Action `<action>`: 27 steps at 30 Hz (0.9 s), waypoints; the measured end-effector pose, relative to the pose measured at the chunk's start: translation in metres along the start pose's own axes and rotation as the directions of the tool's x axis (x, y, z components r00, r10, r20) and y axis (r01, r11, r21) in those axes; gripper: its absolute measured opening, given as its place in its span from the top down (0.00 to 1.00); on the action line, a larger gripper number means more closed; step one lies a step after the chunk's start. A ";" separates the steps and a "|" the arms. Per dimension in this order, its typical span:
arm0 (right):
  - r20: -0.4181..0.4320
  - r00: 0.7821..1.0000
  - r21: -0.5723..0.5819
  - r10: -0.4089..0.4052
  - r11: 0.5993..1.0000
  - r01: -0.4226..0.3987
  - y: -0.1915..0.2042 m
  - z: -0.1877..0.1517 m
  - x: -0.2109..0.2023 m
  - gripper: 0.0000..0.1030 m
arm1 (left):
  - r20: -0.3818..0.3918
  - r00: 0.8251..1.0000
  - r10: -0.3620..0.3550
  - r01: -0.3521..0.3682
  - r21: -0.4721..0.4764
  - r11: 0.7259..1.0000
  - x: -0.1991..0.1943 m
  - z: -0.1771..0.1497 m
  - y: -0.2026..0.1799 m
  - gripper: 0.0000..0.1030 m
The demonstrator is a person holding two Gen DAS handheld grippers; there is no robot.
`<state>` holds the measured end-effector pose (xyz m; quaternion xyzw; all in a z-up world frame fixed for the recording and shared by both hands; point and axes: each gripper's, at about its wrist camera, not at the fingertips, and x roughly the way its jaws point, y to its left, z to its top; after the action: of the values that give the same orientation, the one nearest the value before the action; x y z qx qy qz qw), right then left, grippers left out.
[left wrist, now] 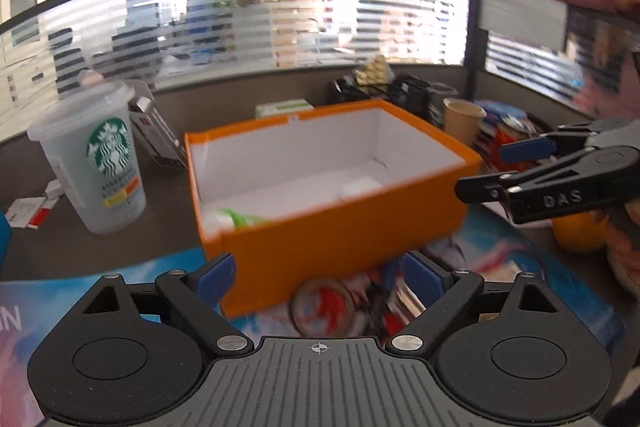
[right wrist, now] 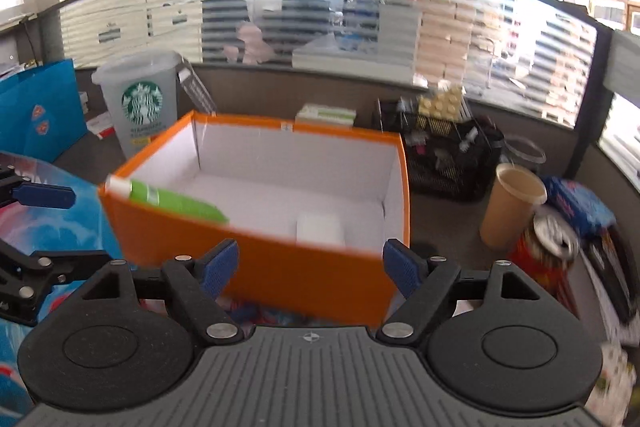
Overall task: Organize rigid objects
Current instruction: 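Move both tools back over the cluttered desk items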
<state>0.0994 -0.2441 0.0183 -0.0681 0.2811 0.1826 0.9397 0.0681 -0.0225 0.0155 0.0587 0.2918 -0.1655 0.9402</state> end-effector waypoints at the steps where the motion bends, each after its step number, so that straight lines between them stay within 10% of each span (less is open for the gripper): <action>1: -0.009 1.000 0.002 -0.007 1.000 0.007 0.001 -0.008 -0.001 0.25 | -0.008 1.000 -0.010 0.010 0.008 1.000 -0.001 -0.007 -0.002 0.10; 12: -0.060 0.997 0.101 0.039 0.994 -0.033 -0.003 -0.068 0.010 0.35 | -0.059 0.993 -0.103 0.107 0.070 0.992 -0.013 -0.059 -0.021 0.08; 27: -0.058 0.983 -0.215 0.176 0.959 -0.185 -0.011 -0.088 -0.017 0.34 | -0.090 0.982 -0.165 0.179 0.189 0.965 -0.004 -0.072 -0.052 0.08</action>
<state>0.0462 -0.2796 -0.0458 -0.1488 0.2821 0.2961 0.9003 0.0087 -0.0557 -0.0427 0.1316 0.3123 -0.2722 0.9006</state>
